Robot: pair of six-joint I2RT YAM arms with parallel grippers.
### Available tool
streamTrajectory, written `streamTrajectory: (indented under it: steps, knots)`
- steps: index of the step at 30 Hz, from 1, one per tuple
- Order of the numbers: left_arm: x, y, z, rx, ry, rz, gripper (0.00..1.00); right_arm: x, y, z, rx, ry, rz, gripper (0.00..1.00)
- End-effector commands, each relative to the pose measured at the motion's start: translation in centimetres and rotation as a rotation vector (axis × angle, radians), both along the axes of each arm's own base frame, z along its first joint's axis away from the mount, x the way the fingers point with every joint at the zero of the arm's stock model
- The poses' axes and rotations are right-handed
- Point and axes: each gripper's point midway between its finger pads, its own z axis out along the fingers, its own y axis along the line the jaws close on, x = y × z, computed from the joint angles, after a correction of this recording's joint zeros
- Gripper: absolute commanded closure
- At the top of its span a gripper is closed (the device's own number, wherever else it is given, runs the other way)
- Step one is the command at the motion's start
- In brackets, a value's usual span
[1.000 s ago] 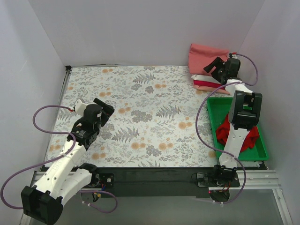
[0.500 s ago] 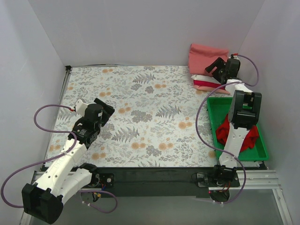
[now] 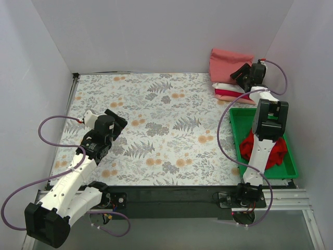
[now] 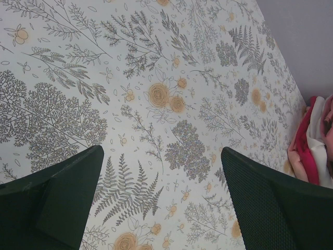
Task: Fold and stack the t-shirts
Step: Neatly place the folded tshirt to the corner
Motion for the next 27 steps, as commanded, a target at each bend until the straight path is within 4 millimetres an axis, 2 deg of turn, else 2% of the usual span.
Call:
streamTrajectory:
  steps: [1, 2, 3, 4, 6, 8, 12, 14, 16, 20, 23, 27]
  knots:
    - [0.1, 0.6, 0.7, 0.020, -0.029, 0.025, 0.04, 0.1, -1.2, 0.7, -0.003, -0.022, -0.065, 0.41]
    - [0.2, 0.6, 0.8, 0.019, -0.030, 0.024, 0.04, -0.1, -1.2, 0.6, -0.002, -0.019, -0.069, 0.49]
    - [0.1, 0.6, 0.8, 0.018, -0.033, 0.024, 0.04, -0.3, -1.3, 1.1, -0.004, -0.023, -0.073, 0.69]
    - [0.2, 0.6, 0.9, 0.016, -0.035, 0.025, 0.04, -0.6, -1.4, 0.9, -0.009, -0.018, -0.081, 0.78]
    - [0.1, 0.6, 0.9, 0.017, -0.035, 0.026, 0.04, -0.9, -1.6, 1.8, -0.024, -0.036, -0.089, 0.90]
    - [0.1, 0.6, 0.9, 0.017, -0.036, 0.024, 0.04, -1.1, -1.8, 2.2, -0.040, -0.042, -0.090, 0.96]
    - [0.1, 0.6, 0.9, 0.013, -0.036, 0.023, 0.04, -1.4, -1.7, 4.3, -0.055, -0.077, -0.084, 0.99]
    - [0.1, 0.5, 1.0, 0.013, -0.038, 0.021, 0.04, -1.7, -2.2, 4.7, -0.075, -0.081, -0.106, 0.99]
    - [0.1, 0.5, 0.9, 0.012, -0.038, 0.021, 0.04, -2.0, -2.2, 6.2, -0.079, -0.110, -0.111, 0.99]
    - [0.0, 0.6, 0.9, 0.011, -0.038, 0.022, 0.04, -3.4, -2.4, 7.9, -0.087, -0.149, -0.131, 0.99]
    - [0.0, 0.6, 0.9, 0.013, -0.038, 0.021, 0.04, -3.7, -2.3, 8.2, -0.091, -0.156, -0.128, 0.99]
    - [0.0, 0.5, 0.8, 0.015, -0.034, 0.016, 0.04, -4.0, -2.0, 6.2, -0.087, -0.118, -0.106, 0.99]
